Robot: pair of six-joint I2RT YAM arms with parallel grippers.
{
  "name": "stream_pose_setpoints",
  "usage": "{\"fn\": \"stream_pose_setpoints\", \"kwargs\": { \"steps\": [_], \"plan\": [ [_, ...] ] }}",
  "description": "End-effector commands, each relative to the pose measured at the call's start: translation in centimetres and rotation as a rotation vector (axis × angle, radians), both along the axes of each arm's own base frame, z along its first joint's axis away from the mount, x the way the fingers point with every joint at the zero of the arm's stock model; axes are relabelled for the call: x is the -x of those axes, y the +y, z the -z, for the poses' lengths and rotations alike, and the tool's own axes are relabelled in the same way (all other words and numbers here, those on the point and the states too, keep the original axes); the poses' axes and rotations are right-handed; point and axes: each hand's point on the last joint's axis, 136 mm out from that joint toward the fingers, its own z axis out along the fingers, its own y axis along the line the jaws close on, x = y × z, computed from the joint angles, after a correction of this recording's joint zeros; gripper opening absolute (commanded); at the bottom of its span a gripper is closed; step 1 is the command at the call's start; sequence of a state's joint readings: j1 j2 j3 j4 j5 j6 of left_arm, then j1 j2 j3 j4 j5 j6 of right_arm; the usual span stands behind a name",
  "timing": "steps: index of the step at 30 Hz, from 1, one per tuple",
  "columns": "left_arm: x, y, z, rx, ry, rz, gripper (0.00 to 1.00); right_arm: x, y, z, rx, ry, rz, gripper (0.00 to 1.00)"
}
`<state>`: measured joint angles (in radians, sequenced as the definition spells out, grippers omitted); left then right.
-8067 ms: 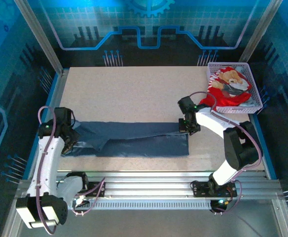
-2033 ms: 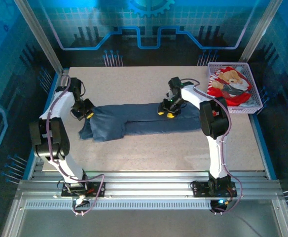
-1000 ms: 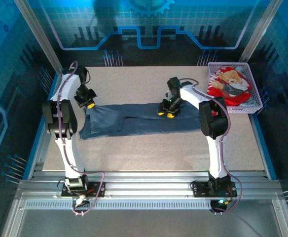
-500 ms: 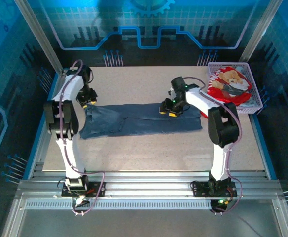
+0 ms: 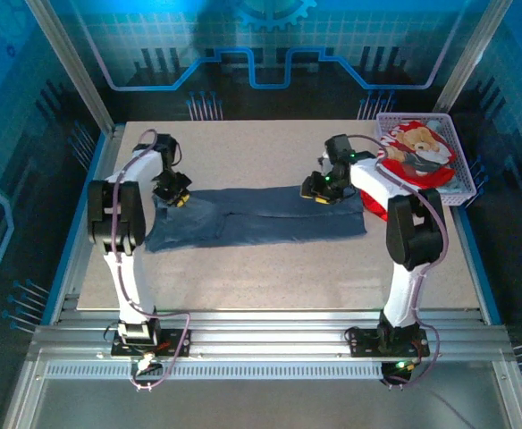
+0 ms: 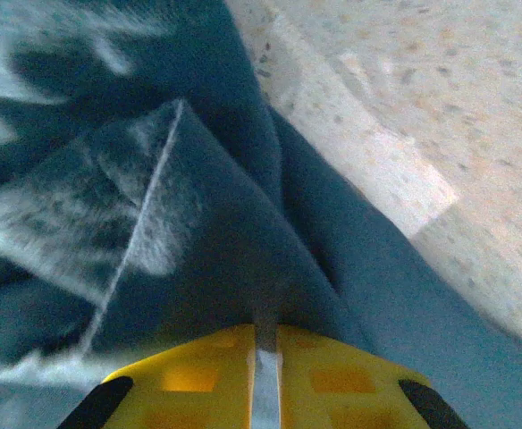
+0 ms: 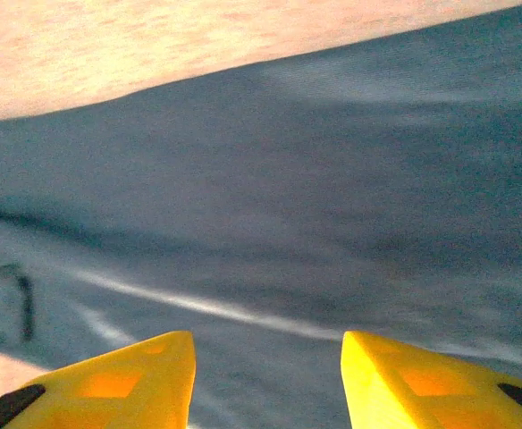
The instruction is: Fold and stack the t-shirts
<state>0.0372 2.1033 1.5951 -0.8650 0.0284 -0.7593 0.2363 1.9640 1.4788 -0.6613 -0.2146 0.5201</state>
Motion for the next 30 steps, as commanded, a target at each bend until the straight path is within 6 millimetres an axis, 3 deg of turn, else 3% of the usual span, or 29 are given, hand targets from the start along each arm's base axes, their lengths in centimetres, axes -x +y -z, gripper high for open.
{"fn": "stream_pose_setpoints", "kwargs": {
  "steps": [1,5,9,14,19,22,25,27,30],
  "plan": [
    [-1.9,-0.3,0.4,0.051,-0.014,-0.069,0.14,0.9,-4.3,2.8,0.145,0.142,0.037,0.48],
    [-3.0,-0.5,2.0,0.062,0.004,-0.073,0.14,2.1,-6.6,5.4,0.242,0.274,0.034,0.47],
    [-5.0,-0.7,2.9,0.084,-0.020,-0.071,0.14,4.1,-6.4,6.8,0.258,0.357,0.026,0.47],
    [-9.6,-1.9,3.1,0.157,-0.123,-0.060,0.15,8.2,-4.4,6.5,0.210,0.412,0.079,0.48],
    [-15.8,-5.7,2.5,0.295,-0.276,-0.017,0.15,13.5,-0.7,6.4,0.064,0.471,0.215,0.48],
    [-19.8,-10.1,0.8,0.421,-0.397,0.045,0.15,15.4,2.3,5.6,-0.032,0.488,0.246,0.49],
    [-22.4,-14.1,-2.2,0.516,-0.502,0.094,0.21,15.5,4.3,3.6,-0.059,0.450,0.212,0.50],
    [-23.2,-15.6,-5.8,0.541,-0.577,0.110,0.24,14.0,4.4,1.4,-0.045,0.363,0.163,0.51],
    [-22.4,-15.7,-11.7,0.491,-0.660,0.121,0.35,10.7,4.3,-2.1,-0.010,0.173,0.058,0.53]
  ]
}}
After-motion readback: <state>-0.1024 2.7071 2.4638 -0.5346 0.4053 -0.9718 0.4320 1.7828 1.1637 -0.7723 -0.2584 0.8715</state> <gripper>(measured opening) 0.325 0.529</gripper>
